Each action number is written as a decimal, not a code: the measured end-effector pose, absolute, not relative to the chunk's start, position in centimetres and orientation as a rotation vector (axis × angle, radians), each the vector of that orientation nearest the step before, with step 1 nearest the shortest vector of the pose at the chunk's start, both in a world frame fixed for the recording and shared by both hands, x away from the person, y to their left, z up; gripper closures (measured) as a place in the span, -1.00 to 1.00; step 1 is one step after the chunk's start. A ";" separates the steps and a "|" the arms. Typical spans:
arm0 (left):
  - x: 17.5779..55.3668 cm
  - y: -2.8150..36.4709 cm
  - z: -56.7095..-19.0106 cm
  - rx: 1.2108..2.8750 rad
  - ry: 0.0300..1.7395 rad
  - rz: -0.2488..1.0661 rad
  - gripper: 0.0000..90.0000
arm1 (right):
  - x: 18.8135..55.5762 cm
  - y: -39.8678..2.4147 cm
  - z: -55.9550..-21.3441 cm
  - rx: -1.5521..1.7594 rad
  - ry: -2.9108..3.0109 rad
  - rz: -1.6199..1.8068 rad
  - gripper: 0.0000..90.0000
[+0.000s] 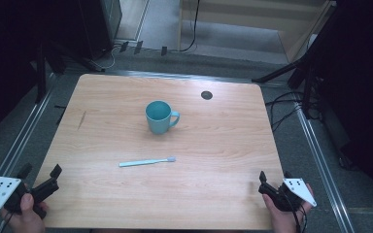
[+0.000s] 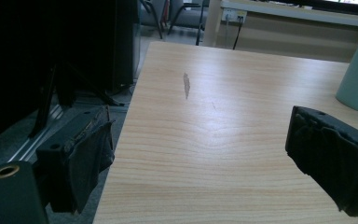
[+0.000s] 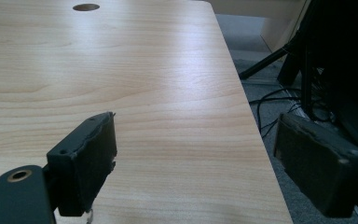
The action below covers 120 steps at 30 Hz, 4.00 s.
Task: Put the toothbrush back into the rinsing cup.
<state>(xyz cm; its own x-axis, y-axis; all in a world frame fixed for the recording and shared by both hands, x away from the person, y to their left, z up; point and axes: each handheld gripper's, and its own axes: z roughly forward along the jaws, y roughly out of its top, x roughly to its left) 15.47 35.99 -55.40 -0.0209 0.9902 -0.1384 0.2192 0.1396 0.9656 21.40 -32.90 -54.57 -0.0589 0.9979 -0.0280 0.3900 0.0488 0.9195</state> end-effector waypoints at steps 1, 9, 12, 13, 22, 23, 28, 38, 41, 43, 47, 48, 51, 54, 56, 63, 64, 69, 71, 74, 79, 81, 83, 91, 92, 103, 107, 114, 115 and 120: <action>15.5 36.0 -55.4 1.259 1.435 0.996 -0.83 | 21.4 -32.9 -54.6 1.446 1.555 0.997 -0.71; 15.4 35.9 -55.4 1.270 1.426 1.003 -0.83 | 21.5 -32.8 -54.6 1.434 1.563 0.980 -0.40; 15.4 35.9 -55.4 1.270 1.424 1.004 -0.82 | 21.6 -32.3 -54.5 1.397 1.601 0.953 -0.23; 15.4 35.9 -55.4 1.269 1.423 1.002 -0.82 | 21.6 -32.1 -54.5 1.387 1.624 0.954 -0.18; 15.5 35.7 -55.4 1.301 1.404 1.000 -0.82 | 22.8 -30.6 -52.8 1.360 1.737 0.983 0.03; 15.5 35.7 -55.4 1.303 1.403 1.001 -0.82 | 23.5 -30.3 -52.3 1.370 1.769 0.972 0.05; 15.6 35.7 -55.4 1.305 1.399 0.996 -0.82 | 25.7 -29.5 -50.9 1.395 1.864 0.911 0.10; 15.6 35.7 -55.4 1.320 1.390 0.987 -0.82 | 29.7 -26.6 -48.5 1.426 2.070 0.789 0.64; 15.6 35.7 -55.4 1.320 1.387 0.987 -0.82 | 31.0 -23.5 -48.1 1.428 2.171 0.730 0.83; 15.6 35.7 -55.4 1.318 1.385 0.985 -0.82 | 31.3 -21.7 -48.0 1.398 2.227 0.710 0.85; 15.7 35.7 -55.4 1.323 1.384 0.986 -0.82 | 31.6 -18.9 -47.7 1.358 2.296 0.719 0.85; 15.7 35.6 -55.4 1.327 1.383 0.987 -0.82 | 31.7 -18.2 -47.6 1.342 2.315 0.730 0.85; 15.7 35.5 -55.4 1.336 1.380 0.993 -0.82 | 31.6 -15.3 -47.4 1.291 2.382 0.751 0.91; 15.7 35.5 -55.4 1.344 1.378 0.995 -0.82 | 31.5 -12.0 -47.5 1.223 2.463 0.775 1.00; 15.8 35.5 -55.4 1.346 1.378 0.996 -0.82 | 31.5 -11.2 -47.5 1.212 2.478 0.784 1.00; 15.8 35.3 -55.4 1.365 1.372 1.004 -0.82 | 31.4 -3.3 -47.9 1.085 2.600 0.819 1.00; 15.8 35.3 -55.4 1.366 1.371 1.005 -0.82 | 31.4 -2.2 -48.0 1.069 2.618 0.824 1.00; 15.8 35.3 -55.4 1.365 1.367 1.005 -0.82 | 31.5 3.2 -48.8 0.985 2.695 0.840 1.00; 15.8 35.3 -55.4 1.365 1.363 1.004 -0.82 | 31.5 5.2 -49.2 0.961 2.721 0.816 1.00; 15.8 35.3 -55.4 1.363 1.362 1.002 -0.82 | 31.5 6.7 -49.6 0.945 2.742 0.793 1.00; 15.8 35.2 -55.4 1.372 1.356 1.004 -0.82 | 31.9 9.1 -50.7 0.942 2.776 0.757 1.00; 15.8 35.2 -55.4 1.373 1.357 1.004 -0.82 | 31.9 10.3 -51.2 0.930 2.794 0.756 1.00; 15.8 35.2 -55.4 1.377 1.355 1.004 -0.82 | 31.7 10.9 -51.4 0.904 2.804 0.744 1.00; 15.8 35.2 -55.4 1.380 1.350 1.003 -0.82 | 31.0 11.1 -51.8 0.819 2.870 0.718 1.00; 15.8 35.2 -55.4 1.381 1.350 1.002 -0.82 | 30.8 11.0 -51.7 0.807 2.878 0.717 1.00; 15.8 35.1 -55.4 1.385 1.348 1.003 -0.82 | 27.8 7.9 -52.0 0.699 2.945 0.691 1.00; 15.8 35.1 -55.4 1.387 1.348 1.004 -0.82 | 26.8 4.6 -52.1 0.718 2.936 0.697 1.00; 15.8 35.1 -55.4 1.384 1.349 1.005 -0.82 | 25.9 -0.6 -52.0 0.773 2.900 0.689 1.00; 15.8 35.1 -55.4 1.384 1.349 1.005 -0.82 | 25.9 -0.6 -52.0 0.773 2.900 0.689 1.00; 15.8 35.0 -55.4 1.387 1.350 1.009 -0.82 | 26.0 -4.1 -52.0 0.854 2.864 0.692 1.00</action>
<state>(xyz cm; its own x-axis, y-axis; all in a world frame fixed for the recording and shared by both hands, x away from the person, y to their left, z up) 15.85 35.00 -55.35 0.0613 0.9971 -0.0440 0.2404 0.0281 0.9703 25.99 -4.09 -52.00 -0.8425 0.5358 0.0565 0.5024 0.7436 0.4413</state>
